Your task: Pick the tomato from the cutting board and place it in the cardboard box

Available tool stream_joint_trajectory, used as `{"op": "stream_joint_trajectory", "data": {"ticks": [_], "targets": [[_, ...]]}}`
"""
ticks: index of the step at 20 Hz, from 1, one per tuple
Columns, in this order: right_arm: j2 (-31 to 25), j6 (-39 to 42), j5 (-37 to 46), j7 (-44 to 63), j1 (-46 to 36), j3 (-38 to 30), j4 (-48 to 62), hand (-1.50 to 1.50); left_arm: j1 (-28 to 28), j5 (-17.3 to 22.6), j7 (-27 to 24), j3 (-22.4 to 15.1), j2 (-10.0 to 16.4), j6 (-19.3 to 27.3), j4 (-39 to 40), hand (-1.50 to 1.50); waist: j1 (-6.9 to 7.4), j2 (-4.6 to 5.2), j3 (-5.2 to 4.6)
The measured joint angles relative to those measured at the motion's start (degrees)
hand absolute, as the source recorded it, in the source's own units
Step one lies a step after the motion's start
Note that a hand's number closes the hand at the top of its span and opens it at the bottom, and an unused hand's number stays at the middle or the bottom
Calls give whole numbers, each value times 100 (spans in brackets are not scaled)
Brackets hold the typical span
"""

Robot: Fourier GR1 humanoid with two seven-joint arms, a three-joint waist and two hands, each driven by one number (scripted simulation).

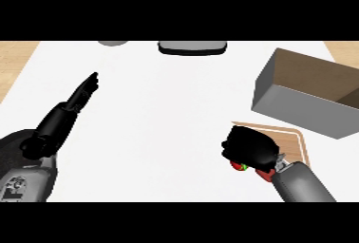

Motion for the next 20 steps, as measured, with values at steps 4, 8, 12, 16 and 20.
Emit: {"op": "stream_joint_trajectory", "data": {"ticks": [4, 8, 12, 16, 20], "targets": [[462, 356, -247, 399, 544, 15, -373, 150, 43, -8, 2, -5, -46, 20, -52, 0, -39, 4, 24], [794, 527, -477, 697, 994, 91, -1252, 150, -19, -23, 167, -15, -63, -1, -133, 0, -47, 29, 67], [719, 671, -621, 755, 1242, 48, -2333, 150, 59, 4, 135, 62, -26, -61, -191, 0, -38, 39, 83], [798, 1159, -932, 1057, 1373, -190, -3480, 150, 44, -46, 115, 74, -56, -47, -120, 0, -47, 44, 87], [1146, 1577, -1481, 1624, 1254, -990, -4096, 150, -7, -98, 145, 35, -126, 1, -109, 0, -55, 52, 89]]}}
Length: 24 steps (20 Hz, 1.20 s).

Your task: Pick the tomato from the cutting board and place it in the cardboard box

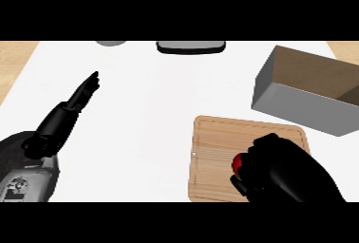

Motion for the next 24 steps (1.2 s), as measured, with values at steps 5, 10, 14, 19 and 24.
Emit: {"op": "stream_joint_trajectory", "data": {"ticks": [5, 10, 14, 19, 24], "targets": [[377, 246, -671, 1034, -590, -1019, -53, 150, -103, -28, -61, -1, -31, -8, 135, 0, 40, 18, 1], [323, 414, -1160, 1696, -1673, -2174, 599, 150, -113, -12, -90, 14, -39, -66, 134, 0, 94, 24, 3], [-68, 183, -1259, 1723, -2360, -2771, 1588, 150, -76, -37, -115, 25, -57, -80, 97, 0, 123, 28, 2], [-1052, 89, -1136, 1267, -3019, -3165, 3018, 150, -173, -51, -75, 55, -38, -124, 139, 0, 158, 45, 4], [-1742, 550, -898, 1065, -3365, -3028, 4289, 150, -180, -64, -98, 42, -62, -148, 158, 0, 196, 57, 4]]}}
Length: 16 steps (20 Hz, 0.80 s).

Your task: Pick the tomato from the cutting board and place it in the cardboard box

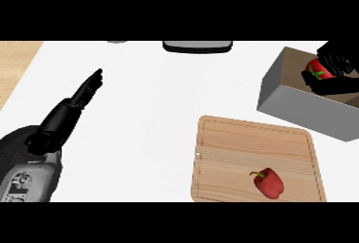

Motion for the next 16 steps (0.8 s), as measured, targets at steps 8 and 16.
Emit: {"op": "stream_joint_trajectory", "data": {"ticks": [8, 16], "targets": [[-933, 66, 468, -935, -437, 379, 2117, -150, -50, -9, -127, 40, -6, -57, 118, 0, 28, 12, 3], [-1381, 10, 372, -2323, -916, 581, 3567, -150, -118, -16, -25, 65, -13, -96, 108, 0, 31, 11, 8]]}}
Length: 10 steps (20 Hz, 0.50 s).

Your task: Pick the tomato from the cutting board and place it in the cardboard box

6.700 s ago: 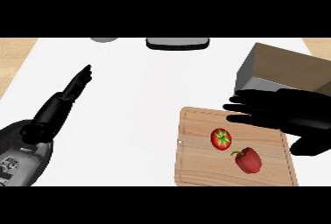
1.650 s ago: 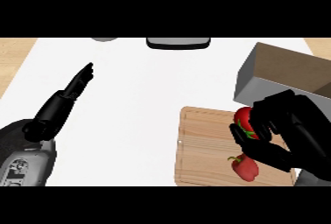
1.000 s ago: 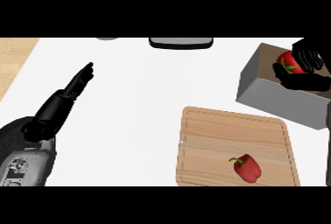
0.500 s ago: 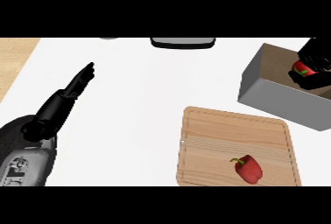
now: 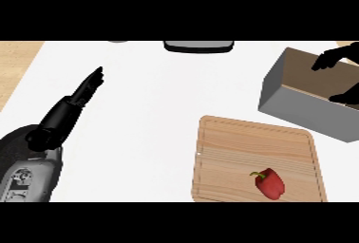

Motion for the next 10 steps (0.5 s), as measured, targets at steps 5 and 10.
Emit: {"op": "stream_joint_trajectory", "data": {"ticks": [5, 10], "targets": [[319, 21, -1161, -171, -249, -942, 432, -150, 72, -23, -15, 13, -16, 39, -23, 0, -43, -29, 7], [475, 454, -2458, 511, -647, -2174, 1198, -150, 29, -30, 28, -2, -77, 76, -3, 0, -72, -23, 6]]}}
